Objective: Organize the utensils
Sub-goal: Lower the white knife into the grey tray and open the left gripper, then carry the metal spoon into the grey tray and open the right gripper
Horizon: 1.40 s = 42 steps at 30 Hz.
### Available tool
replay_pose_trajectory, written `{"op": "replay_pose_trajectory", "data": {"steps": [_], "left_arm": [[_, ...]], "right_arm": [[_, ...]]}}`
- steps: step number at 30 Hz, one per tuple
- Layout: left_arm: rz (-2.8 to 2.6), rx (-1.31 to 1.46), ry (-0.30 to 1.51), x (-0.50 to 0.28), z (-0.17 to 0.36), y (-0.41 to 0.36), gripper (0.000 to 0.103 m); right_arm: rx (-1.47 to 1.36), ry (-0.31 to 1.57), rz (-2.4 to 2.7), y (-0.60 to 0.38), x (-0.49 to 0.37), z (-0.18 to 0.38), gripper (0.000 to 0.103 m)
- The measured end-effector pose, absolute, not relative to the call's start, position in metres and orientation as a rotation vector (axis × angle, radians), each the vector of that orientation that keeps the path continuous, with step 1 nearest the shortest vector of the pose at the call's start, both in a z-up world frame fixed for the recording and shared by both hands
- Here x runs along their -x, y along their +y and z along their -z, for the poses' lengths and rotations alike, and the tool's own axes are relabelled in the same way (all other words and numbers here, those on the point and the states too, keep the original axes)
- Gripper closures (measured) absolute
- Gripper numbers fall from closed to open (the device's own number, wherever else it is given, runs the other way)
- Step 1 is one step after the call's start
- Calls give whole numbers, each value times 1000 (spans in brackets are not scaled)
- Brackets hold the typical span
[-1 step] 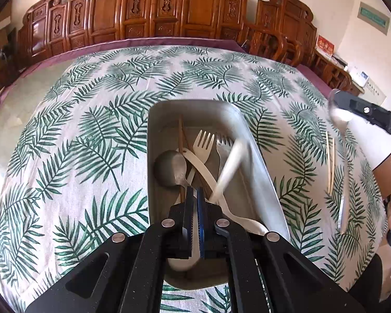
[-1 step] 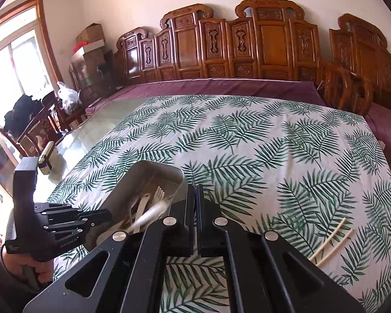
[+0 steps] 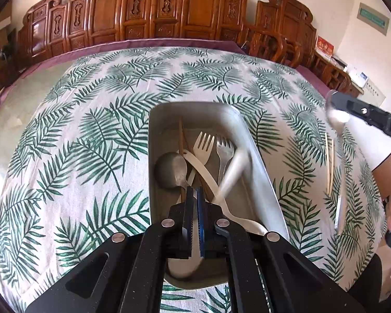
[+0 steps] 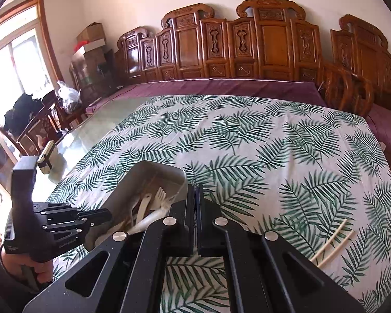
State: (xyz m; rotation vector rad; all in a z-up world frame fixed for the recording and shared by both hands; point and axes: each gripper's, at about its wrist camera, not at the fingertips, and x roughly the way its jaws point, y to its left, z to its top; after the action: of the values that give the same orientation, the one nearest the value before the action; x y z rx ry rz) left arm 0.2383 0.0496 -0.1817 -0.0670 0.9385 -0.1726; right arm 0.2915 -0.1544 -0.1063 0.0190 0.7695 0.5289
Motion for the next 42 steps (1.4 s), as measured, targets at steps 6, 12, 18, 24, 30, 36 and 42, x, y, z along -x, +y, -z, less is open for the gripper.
{"op": "replay_pose_trajectory", "data": {"steps": [6, 12, 18, 24, 30, 36, 42], "left_arm": [[169, 74, 895, -235, 166, 61, 83], [146, 86, 861, -235, 153, 78, 60], [97, 81, 844, -238, 149, 93, 28], [57, 63, 827, -239, 146, 101, 16], [34, 79, 818, -241, 144, 112, 15], [18, 90, 817, -242, 145, 119, 14], [23, 83, 815, -242, 145, 117, 14]], "right_arm": [[5, 771, -551, -126, -298, 106, 101], [21, 780, -577, -97, -307, 113, 101], [59, 792, -584, -71, -323, 122, 101], [94, 821, -599, -50, -332, 138, 101], [129, 856, -613, -35, -333, 161, 101], [107, 879, -629, -28, -332, 173, 100], [56, 887, -650, -36, -329, 173, 99]]}}
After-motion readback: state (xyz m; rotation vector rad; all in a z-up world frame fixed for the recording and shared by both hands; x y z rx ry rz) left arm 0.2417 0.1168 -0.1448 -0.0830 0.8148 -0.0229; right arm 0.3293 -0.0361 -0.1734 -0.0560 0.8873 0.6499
